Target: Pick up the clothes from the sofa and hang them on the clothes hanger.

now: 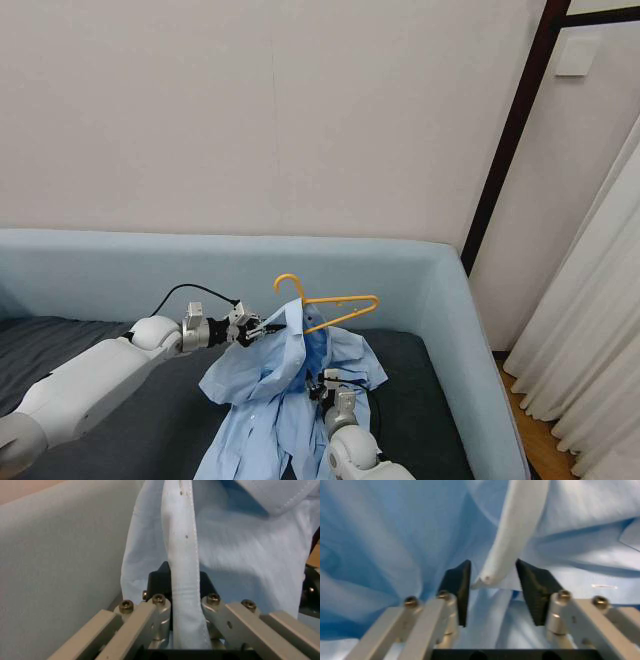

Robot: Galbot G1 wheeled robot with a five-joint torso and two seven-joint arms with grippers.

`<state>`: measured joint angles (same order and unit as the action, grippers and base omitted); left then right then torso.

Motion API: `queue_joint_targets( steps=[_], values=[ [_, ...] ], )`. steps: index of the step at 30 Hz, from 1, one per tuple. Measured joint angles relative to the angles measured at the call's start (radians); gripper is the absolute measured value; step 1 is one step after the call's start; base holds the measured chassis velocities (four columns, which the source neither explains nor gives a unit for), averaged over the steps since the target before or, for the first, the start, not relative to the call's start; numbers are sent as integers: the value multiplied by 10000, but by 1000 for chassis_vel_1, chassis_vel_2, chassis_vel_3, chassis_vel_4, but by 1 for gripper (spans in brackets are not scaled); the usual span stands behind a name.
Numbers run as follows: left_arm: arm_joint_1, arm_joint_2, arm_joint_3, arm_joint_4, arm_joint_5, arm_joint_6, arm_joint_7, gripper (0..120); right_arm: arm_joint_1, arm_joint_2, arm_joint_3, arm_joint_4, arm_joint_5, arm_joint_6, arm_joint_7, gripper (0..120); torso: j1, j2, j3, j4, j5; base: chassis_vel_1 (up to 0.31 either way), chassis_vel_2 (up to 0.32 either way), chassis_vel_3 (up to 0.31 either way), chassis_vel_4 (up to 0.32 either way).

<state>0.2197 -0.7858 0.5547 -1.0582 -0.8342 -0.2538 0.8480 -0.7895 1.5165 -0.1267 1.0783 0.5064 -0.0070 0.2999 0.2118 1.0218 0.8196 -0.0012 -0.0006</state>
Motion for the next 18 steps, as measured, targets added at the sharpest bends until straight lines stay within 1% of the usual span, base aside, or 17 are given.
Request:
queue_joint_targets(
  steps=[1, 2, 3, 4, 5, 6, 7, 9, 10, 13, 16, 17, 18],
  values=[
    [2, 7, 0, 4, -1, -3, 0, 4, 10, 3, 36, -44, 34, 21, 29, 29, 0, 0, 0, 0, -1, 0, 0, 0, 0],
    [2, 7, 0, 4, -1, -3, 0, 4, 10, 3, 36, -44, 34, 21, 29, 29, 0, 0, 0, 0, -1, 0, 0, 0, 0],
    [3, 12, 0, 6, -1, -5, 0, 4, 11, -1, 56, -51, 66, 28, 48, 23, 1, 0, 0, 0, 0, 0, 0, 0, 0],
    [3, 14, -1, 11, -1, -9, 0, 4, 11, -6, 63, -55, 73, 35, 78, 22, 0, 0, 0, 0, -1, 0, 0, 0, 0],
    [4, 13, -6, 35, -1, -19, 0, 4, 11, -25, 63, -58, 66, 58, 132, 15, 0, 0, 0, 0, 0, 0, 0, 0, 0],
    [3, 7, -23, 72, -1, -26, 0, 4, 10, -63, 63, -38, 60, 66, 145, 12, 0, 0, 0, 0, 0, 0, 0, 0, 0],
    [3, 7, -23, 72, -1, -26, 0, 4, 10, -63, 63, -38, 60, 66, 145, 12, 0, 0, 0, 0, 0, 0, 0, 0, 0],
    [3, 0, -47, 157, 12, -51, 15, 4, -20, -239, 6, 178, 80, 58, 161, 3, 1, 0, 0, 0, 1, 0, 0, 0, 0],
    [0, 5, -50, 195, 44, -79, 37, 4, -29, -353, -39, 292, 106, 44, 171, 0, 0, 0, 0, 0, 1, 0, 0, 0, 0],
    [0, 17, -64, 289, 112, -157, 102, 4, -27, -616, -124, 546, 205, -8, 177, 0, 0, 0, 0, 0, 1, 0, 0, 0, 0],
    [12, 21, -122, 476, 230, -341, 163, 4, 15, -1214, -254, 1073, 495, -124, 174, 0, 0, 0, 0, 0, 1, 0, 0, 0, 0],
    [12, 21, -122, 476, 230, -341, 163, 4, 15, -1214, -254, 1073, 495, -124, 174, 0, 0, 0, 0, 0, 1, 0, 0, 0, 0],
    [12, 12, -131, 538, 271, -395, 173, 4, 21, -1377, -299, 1208, 572, -157, 173, 0, 1, 0, 0, 0, 1, 0, 0, 0, 0]
  ],
)
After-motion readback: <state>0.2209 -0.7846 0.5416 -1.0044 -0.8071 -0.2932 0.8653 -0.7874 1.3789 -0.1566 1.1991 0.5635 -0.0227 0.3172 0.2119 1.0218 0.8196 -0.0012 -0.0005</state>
